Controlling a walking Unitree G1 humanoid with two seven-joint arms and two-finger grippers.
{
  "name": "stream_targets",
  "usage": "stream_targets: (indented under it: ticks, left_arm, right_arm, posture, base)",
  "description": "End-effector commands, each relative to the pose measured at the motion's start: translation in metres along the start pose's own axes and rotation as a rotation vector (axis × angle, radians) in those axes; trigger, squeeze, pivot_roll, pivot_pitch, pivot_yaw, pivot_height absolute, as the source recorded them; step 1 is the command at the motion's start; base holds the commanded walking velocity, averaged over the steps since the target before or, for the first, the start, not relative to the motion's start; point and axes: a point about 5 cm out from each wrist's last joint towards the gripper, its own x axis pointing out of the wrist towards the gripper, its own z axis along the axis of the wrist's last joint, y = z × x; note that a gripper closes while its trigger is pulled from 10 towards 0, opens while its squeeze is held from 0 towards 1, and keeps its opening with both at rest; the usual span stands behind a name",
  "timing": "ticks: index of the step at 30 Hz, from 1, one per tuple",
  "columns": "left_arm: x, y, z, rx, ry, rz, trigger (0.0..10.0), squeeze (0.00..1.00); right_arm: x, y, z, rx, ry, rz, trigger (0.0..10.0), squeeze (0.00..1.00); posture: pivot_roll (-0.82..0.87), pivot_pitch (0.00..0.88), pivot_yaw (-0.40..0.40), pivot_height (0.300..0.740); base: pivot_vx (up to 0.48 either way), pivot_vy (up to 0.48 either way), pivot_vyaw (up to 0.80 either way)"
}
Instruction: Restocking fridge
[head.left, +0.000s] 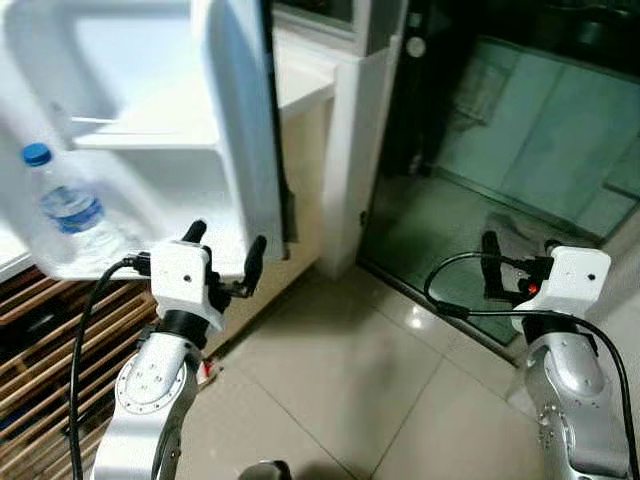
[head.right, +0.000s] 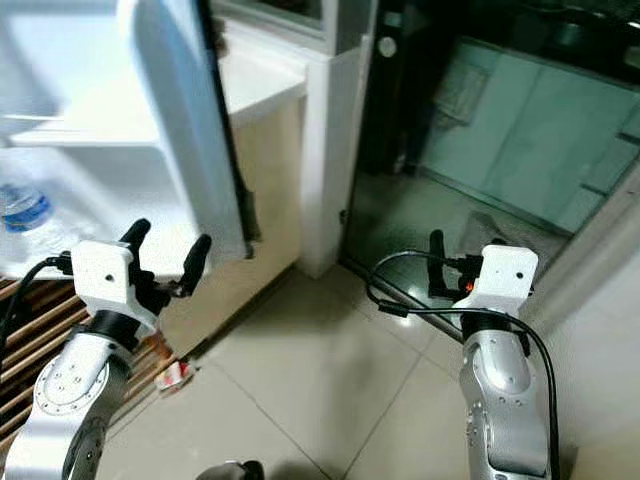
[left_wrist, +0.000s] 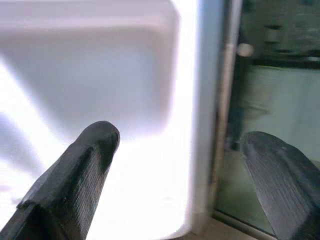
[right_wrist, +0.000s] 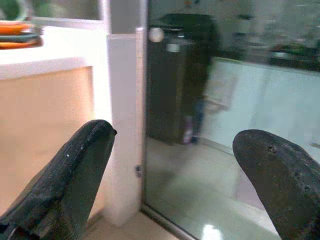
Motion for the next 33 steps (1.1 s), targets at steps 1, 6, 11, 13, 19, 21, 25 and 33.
stream_targets:
  ticks: [1,6,11,13,19,21,25,33]
  left_arm:
    - [0.006,0.000,0.005,-0.010,-0.009,0.017,10.0,0.00]
    - [0.021,-0.006,0.005,-0.004,0.002,0.013,10.0,0.00]
    - [0.023,-0.007,0.007,-0.004,-0.013,0.011,10.0,0.00]
    - [0.024,-0.006,0.009,-0.006,-0.025,0.025,10.0,0.00]
    - [0.021,-0.006,0.019,-0.004,-0.090,0.027,10.0,0.00]
    - [0.022,-0.007,0.019,0.003,-0.086,0.031,10.0,0.00]
    - [0.026,-0.011,0.018,0.022,-0.076,0.015,10.0,0.00]
    - [0.033,-0.006,0.014,-0.029,-0.048,0.040,10.0,0.00]
  right_arm:
    - [0.004,-0.002,0.000,0.008,-0.006,0.002,10.0,0.00]
    - [0.018,-0.002,0.004,0.016,-0.022,0.012,10.0,0.00]
    - [0.031,-0.003,0.009,0.007,-0.039,0.025,10.0,0.00]
    - [0.035,-0.003,0.012,0.005,-0.048,0.030,10.0,0.00]
    - [0.042,-0.003,0.015,0.000,-0.061,0.038,10.0,0.00]
    - [0.044,-0.003,0.016,-0.002,-0.066,0.041,10.0,0.00]
    - [0.046,-0.001,0.017,-0.008,-0.078,0.049,10.0,0.00]
    - [0.044,0.008,0.017,-0.040,-0.085,0.075,10.0,0.00]
  posture:
    - [-0.09,0.000,0.002,0.740]
    - [-0.09,0.000,0.006,0.740]
    - [-0.10,0.000,0.007,0.740]
    - [-0.10,0.000,0.007,0.740]
    - [-0.09,0.000,0.005,0.740]
    - [-0.09,0.000,0.005,0.740]
    - [-0.09,0.000,0.004,0.740]
    - [-0.09,0.000,0.004,0.740]
  base:
    - [0.000,0.000,0.73]
    - [0.000,0.000,0.71]
    - [0.000,0.000,0.69]
    - [0.000,-0.458,0.67]
    - [0.202,-0.418,0.67]
    - [0.240,-0.412,0.66]
    - [0.263,-0.398,0.65]
    - [0.386,-0.207,0.63]
